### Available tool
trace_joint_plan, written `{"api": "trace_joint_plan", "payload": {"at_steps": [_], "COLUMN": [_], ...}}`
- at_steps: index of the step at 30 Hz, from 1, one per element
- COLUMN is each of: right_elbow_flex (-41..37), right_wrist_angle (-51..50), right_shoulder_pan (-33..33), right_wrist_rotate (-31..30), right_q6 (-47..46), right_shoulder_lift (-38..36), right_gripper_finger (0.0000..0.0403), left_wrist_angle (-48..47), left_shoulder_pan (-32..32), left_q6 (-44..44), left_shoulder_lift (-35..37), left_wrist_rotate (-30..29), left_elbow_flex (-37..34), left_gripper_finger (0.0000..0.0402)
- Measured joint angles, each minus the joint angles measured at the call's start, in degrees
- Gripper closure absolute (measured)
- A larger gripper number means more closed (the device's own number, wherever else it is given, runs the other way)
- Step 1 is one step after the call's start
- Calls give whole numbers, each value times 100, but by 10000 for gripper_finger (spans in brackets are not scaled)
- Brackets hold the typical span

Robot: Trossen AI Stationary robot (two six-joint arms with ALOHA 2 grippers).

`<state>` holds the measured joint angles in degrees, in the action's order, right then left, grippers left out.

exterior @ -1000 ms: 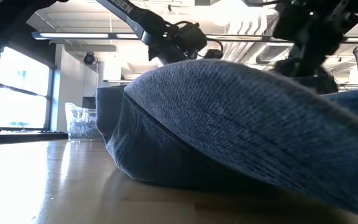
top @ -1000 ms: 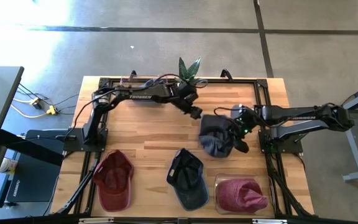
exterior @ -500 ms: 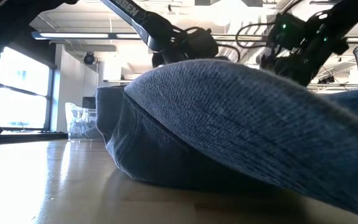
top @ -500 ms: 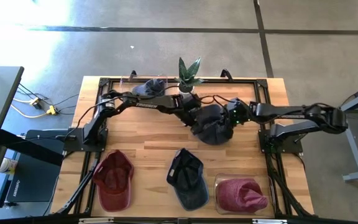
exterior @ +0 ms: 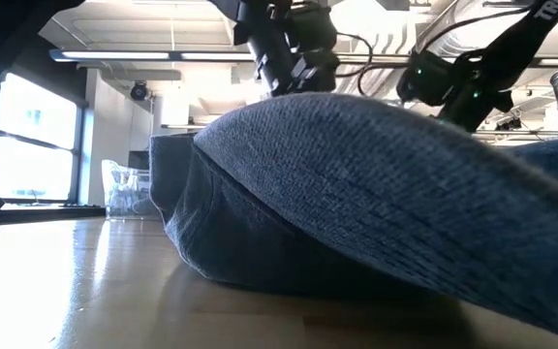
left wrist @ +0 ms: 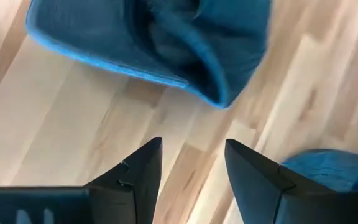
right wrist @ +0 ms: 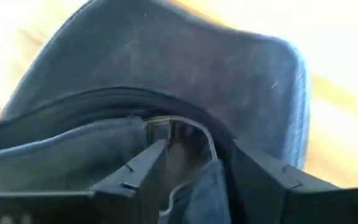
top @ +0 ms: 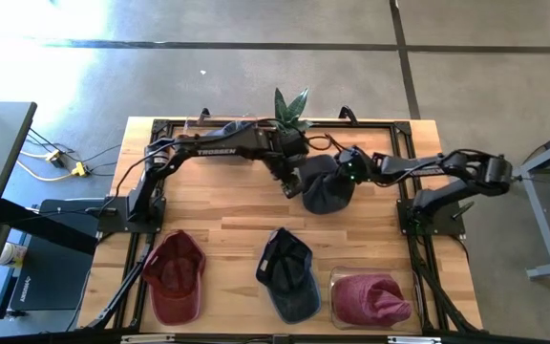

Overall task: Pick & Place hat
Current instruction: Put the right blue cap into the top transparent bin

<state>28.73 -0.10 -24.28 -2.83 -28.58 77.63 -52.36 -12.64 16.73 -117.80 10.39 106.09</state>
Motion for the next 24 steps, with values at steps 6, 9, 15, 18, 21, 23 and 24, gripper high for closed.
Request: {"api": "trace_joint_plan", "payload": {"at_steps": [6, 9, 15, 18, 21, 23, 24], "right_elbow_flex": [0, 0, 2, 11, 0, 2, 2], "right_wrist_angle": [-237, -553, -1065, -1606, -1982, -1901, -1879], "right_shoulder_pan": [-291, -410, -500, -358, -102, 40, 103], "right_wrist_rotate": [1082, 1273, 2086, 2303, 1924, 1621, 1417], "right_q6": [-561, -831, -1036, -1198, -1056, -1016, -1021], "right_shoulder_lift": [-650, -1214, -2326, -2509, -2336, -2095, -1953], "right_gripper_finger": [198, 200, 216, 234, 263, 287, 300], "left_wrist_angle": [734, 1286, 2430, 2639, 2375, 2356, 2246], "left_shoulder_pan": [153, 246, 295, 295, 280, 255, 254], "left_q6": [0, 76, 657, 1175, 1383, 1393, 1418], "left_shoulder_lift": [-4, -4, -321, -668, -906, -1053, -1132], "left_wrist_rotate": [542, 591, 997, 966, 831, 653, 497], "left_elbow_flex": [14, 14, 20, 15, -7, 25, 41], "left_gripper_finger": [232, 232, 232, 232, 232, 232, 232]}}
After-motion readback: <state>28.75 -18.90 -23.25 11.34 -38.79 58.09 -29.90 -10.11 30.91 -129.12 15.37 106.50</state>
